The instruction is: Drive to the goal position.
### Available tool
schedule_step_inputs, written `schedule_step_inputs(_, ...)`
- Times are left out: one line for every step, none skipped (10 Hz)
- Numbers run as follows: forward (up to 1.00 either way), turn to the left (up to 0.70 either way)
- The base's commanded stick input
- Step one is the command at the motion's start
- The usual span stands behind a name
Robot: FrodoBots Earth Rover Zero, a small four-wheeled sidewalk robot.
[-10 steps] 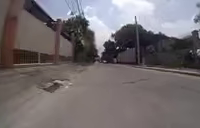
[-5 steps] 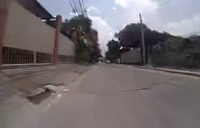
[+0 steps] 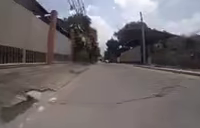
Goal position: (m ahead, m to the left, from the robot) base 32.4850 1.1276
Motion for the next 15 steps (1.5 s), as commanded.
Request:
schedule_step_inputs(1.0,0.0)
schedule_step_inputs(1.0,0.0)
schedule_step_inputs(1.0,0.0)
schedule_step_inputs(1.0,0.0)
schedule_step_inputs(1.0,0.0)
schedule_step_inputs(1.0,0.0)
schedule_step_inputs(1.0,0.0)
schedule_step_inputs(1.0,-0.01)
schedule_step_inputs(1.0,-0.15)
schedule_step_inputs(1.0,-0.4)
schedule_step_inputs(1.0,-0.39)
schedule_step_inputs(1.0,-0.31)
schedule_step_inputs(1.0,-0.09)
schedule_step_inputs(1.0,-0.03)
schedule_step_inputs(1.0,-0.02)
